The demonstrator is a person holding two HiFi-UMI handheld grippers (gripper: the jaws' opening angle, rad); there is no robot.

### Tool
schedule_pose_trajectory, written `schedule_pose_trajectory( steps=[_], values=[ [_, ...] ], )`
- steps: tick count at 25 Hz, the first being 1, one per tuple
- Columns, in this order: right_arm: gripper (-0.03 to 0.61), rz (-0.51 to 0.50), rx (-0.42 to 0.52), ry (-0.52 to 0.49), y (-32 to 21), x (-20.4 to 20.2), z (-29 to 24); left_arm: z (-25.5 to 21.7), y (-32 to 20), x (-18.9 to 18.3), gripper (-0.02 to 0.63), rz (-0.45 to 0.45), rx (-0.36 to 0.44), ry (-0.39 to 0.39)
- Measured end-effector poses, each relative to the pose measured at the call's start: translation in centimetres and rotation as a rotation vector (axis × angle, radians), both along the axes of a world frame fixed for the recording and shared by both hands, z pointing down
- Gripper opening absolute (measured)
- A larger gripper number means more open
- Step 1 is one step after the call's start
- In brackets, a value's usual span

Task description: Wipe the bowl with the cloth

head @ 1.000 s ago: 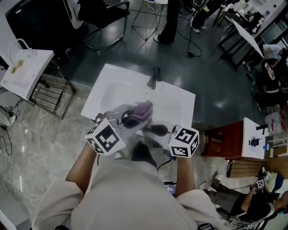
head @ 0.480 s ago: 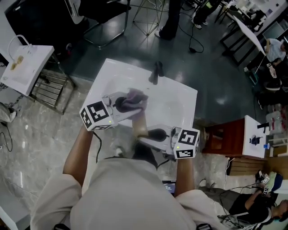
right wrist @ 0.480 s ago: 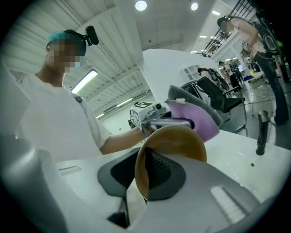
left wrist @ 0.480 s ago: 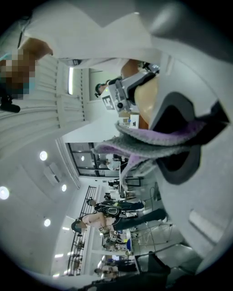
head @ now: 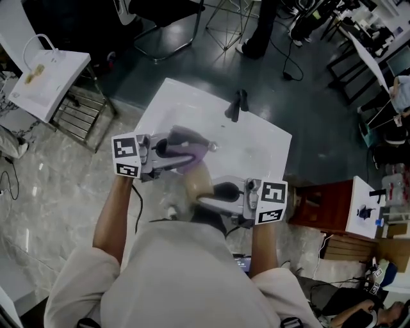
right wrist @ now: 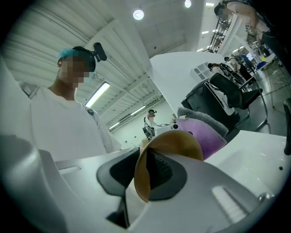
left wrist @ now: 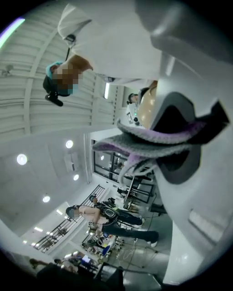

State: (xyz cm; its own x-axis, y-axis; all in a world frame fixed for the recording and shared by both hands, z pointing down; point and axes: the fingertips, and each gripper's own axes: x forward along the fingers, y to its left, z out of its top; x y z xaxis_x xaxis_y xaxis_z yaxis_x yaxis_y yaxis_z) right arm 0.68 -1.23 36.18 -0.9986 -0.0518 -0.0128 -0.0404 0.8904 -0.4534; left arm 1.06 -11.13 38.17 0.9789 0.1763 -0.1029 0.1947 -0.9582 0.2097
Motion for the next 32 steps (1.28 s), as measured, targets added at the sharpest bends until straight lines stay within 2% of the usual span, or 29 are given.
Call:
schedule_pose_trajectory(
  steps=[5,9,16,20,23,27,32],
  values=[
    [0.055,0.0,-0.018,-0.092,-1.0,0.4,-1.3,-0.4,-0.8,-1.1,0.064,-0.051,-0.05,0.092],
    [0.051,0.012,-0.042,-0.183,-1.5,1.0,-2.5,-0.1,-0.9,-1.3,0.063,-0.065,-0.078,0.134],
    [0.023,0.158,-0.056,-0.287,-3.0,3.3,-3.9,1.4,0.9,0.5,0.063,-0.069,-0.114,0.149],
    [0.02,0.301,-0.041,-0.268,-4.8,4.7,-3.9,1.7,2.2,1.4,0.063,-0.076,-0.154,0.197],
    [0.019,0.417,-0.045,-0.225,-6.5,5.4,-3.2,1.5,3.0,2.1,0.063,-0.089,-0.152,0.218],
    [0.017,0.523,-0.039,-0.16,-7.9,5.7,-2.2,0.4,3.6,2.5,0.064,-0.129,-0.124,0.247],
    [0.015,0.586,-0.017,-0.061,-8.8,5.5,-1.1,-1.7,3.6,2.1,0.064,-0.182,-0.051,0.275]
  ],
)
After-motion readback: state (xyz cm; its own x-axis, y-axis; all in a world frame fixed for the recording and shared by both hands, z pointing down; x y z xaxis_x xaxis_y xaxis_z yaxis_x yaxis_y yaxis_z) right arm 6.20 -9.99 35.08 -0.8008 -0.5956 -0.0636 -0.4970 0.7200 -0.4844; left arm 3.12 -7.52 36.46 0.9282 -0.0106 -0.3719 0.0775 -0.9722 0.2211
